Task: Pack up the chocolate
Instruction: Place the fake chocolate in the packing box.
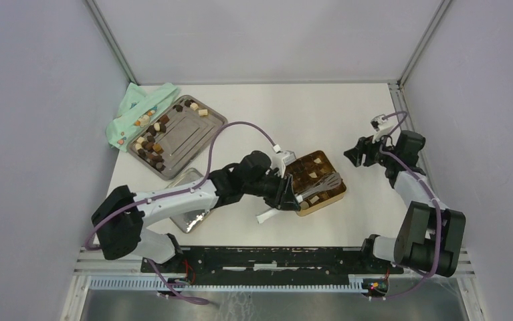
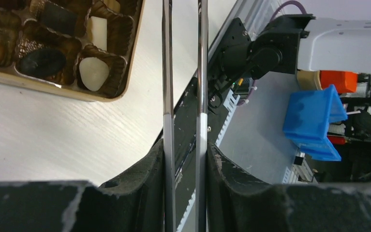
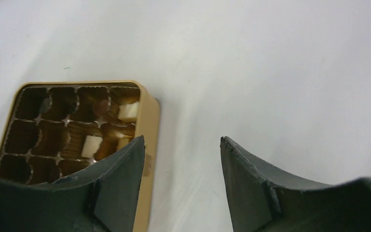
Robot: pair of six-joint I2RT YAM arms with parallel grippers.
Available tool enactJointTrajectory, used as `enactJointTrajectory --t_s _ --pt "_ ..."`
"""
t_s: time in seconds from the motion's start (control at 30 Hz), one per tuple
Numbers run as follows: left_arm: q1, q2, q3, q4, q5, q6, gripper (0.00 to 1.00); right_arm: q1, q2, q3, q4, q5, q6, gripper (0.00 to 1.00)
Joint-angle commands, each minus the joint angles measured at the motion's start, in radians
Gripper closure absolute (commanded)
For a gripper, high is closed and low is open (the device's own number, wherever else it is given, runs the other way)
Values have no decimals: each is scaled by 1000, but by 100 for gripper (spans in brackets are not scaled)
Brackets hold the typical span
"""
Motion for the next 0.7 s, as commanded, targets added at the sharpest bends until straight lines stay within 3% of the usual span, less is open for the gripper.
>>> enactJointTrajectory --t_s 0.0,0.27,0.5,0.63,0.67 --pt "-35 80 118 -46 -84 76 98 -113 -22 36 -77 -154 -104 36" --pt "-71 254 290 -188 -178 159 97 -131 -10 32 -82 -191 -111 36" --pt "-77 301 339 -246 -224 199 95 -132 1 38 -87 -198 -115 36" --pt "-80 307 340 -248 -213 200 90 -132 5 41 -87 -199 -118 36" --pt "-80 308 341 -249 -210 200 85 -132 6 41 -88 -200 -120 36"
